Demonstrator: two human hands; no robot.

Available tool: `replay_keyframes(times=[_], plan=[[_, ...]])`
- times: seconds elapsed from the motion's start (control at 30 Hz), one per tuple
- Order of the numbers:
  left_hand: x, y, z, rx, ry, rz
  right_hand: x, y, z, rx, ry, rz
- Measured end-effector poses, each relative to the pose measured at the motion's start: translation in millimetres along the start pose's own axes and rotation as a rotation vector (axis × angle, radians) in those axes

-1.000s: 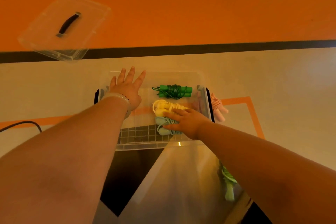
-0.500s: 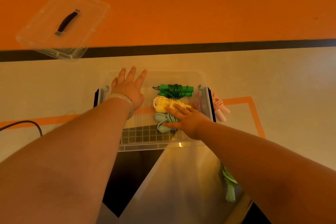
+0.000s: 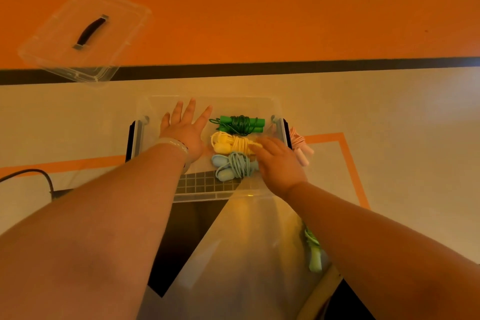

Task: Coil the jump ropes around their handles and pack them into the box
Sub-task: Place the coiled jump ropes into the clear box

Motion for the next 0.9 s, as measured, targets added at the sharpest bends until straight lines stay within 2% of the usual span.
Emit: replay_keyframes(times=[0.03, 0.1, 0.17, 0.33, 0.4, 0.47, 0.67, 0.9], plan=[[-2, 0, 2, -0.006, 0.003, -0.008, -12, -9, 17, -0.136, 0.099, -0.040], [-4, 2, 3, -0.018, 0.005, -0.027, -35, -9, 53, -0.197, 0.303, -0.136], [-6, 2, 4, -0.033, 0.006, -0.047, -46, 1, 82, -0.138, 0.407, -0.237], [-18, -1, 7, -0.068, 0.034, -0.057, -71, 44, 124, 0.102, 0.592, -0.291], [-25, 5, 7, -0.064, 0.045, -0.060, -83, 53, 138, 0.117, 0.675, -0.357], [-35, 11, 5, -0.053, 0.059, -0.074, -95, 64, 153, 0.144, 0.727, -0.397], [-50, 20, 3, -0.037, 0.091, -0.102, -102, 116, 180, 0.501, 0.845, -0.422], [-41, 29, 0, -0.009, 0.070, -0.101, -104, 118, 173, 0.449, 0.887, -0.442]])
Point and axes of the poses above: each hand's wrist, its own z-axis away from the middle knuckle, its own y-axis out of the palm, x = y × z, the point moved 9 cm from there along -z, towards the middle knuckle, and after that the axes turned 14 degrees about x, right-handed, at the moved point
